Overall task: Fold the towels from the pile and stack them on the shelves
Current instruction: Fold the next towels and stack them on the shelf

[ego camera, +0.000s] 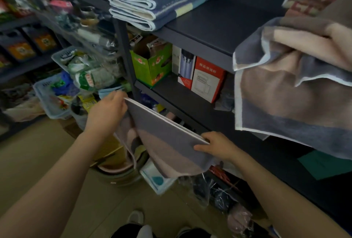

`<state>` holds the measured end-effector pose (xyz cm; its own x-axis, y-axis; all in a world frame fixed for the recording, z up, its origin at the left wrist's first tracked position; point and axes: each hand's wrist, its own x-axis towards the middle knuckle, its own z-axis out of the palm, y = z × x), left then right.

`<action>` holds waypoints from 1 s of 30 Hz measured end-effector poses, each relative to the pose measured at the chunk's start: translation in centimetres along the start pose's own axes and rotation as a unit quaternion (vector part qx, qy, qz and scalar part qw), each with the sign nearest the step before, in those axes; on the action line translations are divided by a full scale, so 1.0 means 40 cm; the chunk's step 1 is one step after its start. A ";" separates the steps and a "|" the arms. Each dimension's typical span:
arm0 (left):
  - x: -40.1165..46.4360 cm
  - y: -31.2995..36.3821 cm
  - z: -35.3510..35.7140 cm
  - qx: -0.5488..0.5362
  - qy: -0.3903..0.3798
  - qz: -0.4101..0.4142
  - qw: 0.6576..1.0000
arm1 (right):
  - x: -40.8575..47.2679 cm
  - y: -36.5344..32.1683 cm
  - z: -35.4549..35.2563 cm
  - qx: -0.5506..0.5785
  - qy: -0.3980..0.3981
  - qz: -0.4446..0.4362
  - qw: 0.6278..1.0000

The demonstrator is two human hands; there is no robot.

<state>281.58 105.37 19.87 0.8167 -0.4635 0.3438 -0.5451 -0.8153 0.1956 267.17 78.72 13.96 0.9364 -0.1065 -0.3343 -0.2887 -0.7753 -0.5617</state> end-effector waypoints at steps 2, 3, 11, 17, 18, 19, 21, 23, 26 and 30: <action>0.008 -0.048 0.028 0.010 -0.027 -0.004 1.000 | 0.022 -0.024 0.000 -0.059 0.025 0.003 0.998; 0.012 -0.074 0.043 0.014 -0.042 -0.011 0.999 | 0.033 -0.040 -0.004 -0.092 0.039 0.003 0.995; 0.019 -0.203 0.095 -0.072 -0.099 0.041 0.992 | 0.100 -0.089 0.008 -0.384 0.133 0.108 0.907; 0.057 -0.263 0.140 -0.147 -0.098 -0.034 0.984 | 0.124 -0.121 0.027 -0.154 0.114 0.193 0.962; 0.070 -0.266 0.143 -0.166 -0.117 -0.056 0.978 | 0.125 -0.130 0.033 -0.089 0.111 0.198 0.970; 0.083 -0.267 0.145 -0.178 -0.142 -0.079 0.970 | 0.124 -0.142 0.040 -0.047 0.115 0.197 0.973; 0.109 -0.254 0.144 -0.191 -0.181 -0.112 0.958 | 0.120 -0.171 0.050 0.006 0.139 0.191 0.972; 0.131 -0.222 0.132 -0.221 -0.192 -0.132 0.947 | 0.112 -0.215 0.054 0.038 0.159 0.186 0.969; 0.143 -0.157 0.108 -0.268 -0.206 -0.113 0.934 | 0.103 -0.298 0.055 0.115 0.177 0.139 0.967; 0.140 -0.081 0.079 -0.425 -0.214 -0.110 0.873 | 0.088 -0.410 0.062 0.272 0.160 -0.003 0.949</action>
<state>288.53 104.33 18.24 0.8160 -0.5639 -0.1272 -0.1617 -0.4340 0.8863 274.73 92.61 20.12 0.9255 -0.3550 -0.1322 -0.2625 -0.3493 -0.8995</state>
